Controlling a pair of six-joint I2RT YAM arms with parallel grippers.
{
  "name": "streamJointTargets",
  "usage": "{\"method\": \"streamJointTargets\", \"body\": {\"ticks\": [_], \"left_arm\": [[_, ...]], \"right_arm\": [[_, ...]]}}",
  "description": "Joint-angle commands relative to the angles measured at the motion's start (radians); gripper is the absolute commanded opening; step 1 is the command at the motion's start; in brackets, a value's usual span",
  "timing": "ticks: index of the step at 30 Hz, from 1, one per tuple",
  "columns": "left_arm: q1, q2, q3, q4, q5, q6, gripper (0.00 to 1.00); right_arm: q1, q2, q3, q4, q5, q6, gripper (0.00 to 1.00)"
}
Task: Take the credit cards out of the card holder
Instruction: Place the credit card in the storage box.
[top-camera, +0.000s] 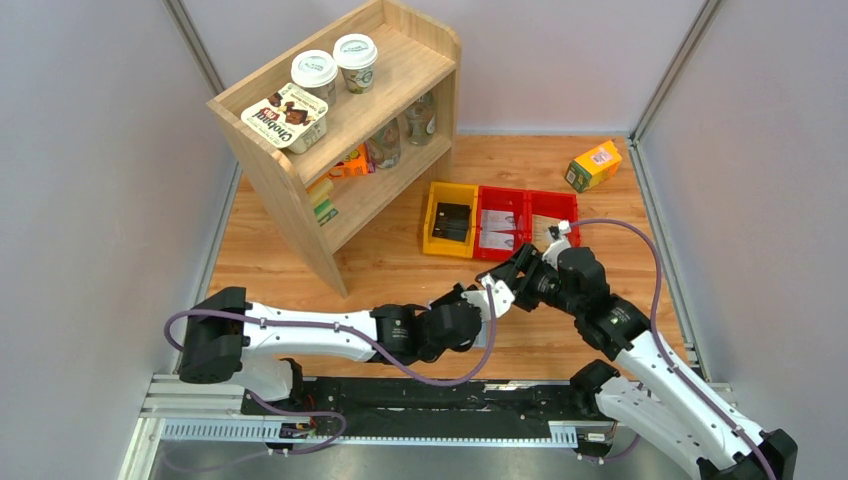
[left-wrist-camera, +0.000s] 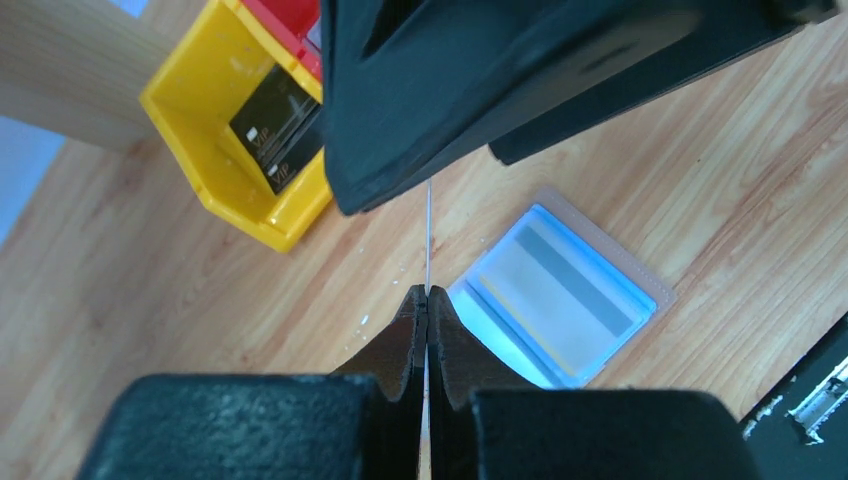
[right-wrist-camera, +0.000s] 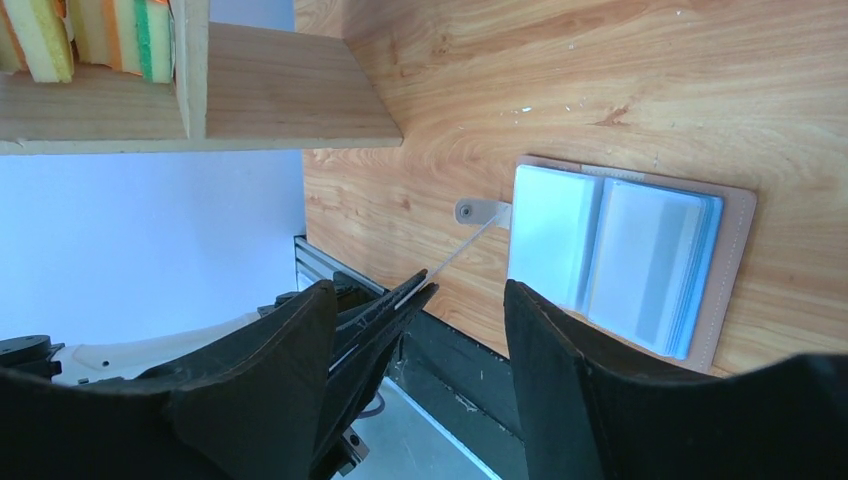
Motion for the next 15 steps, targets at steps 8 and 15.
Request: {"method": "streamJointTargets", "body": {"ticks": [8,15], "left_arm": [[-0.046,0.064,0.092,0.062,-0.062,0.171,0.00],[-0.048,0.032,0.080,0.014,-0.095,0.056,0.16]], "right_arm": [[-0.002,0.038,-0.045,0.020,-0.026,0.030,0.39],[-0.005,-0.013,-0.038,-0.006,0.058,-0.031,0.00]]}}
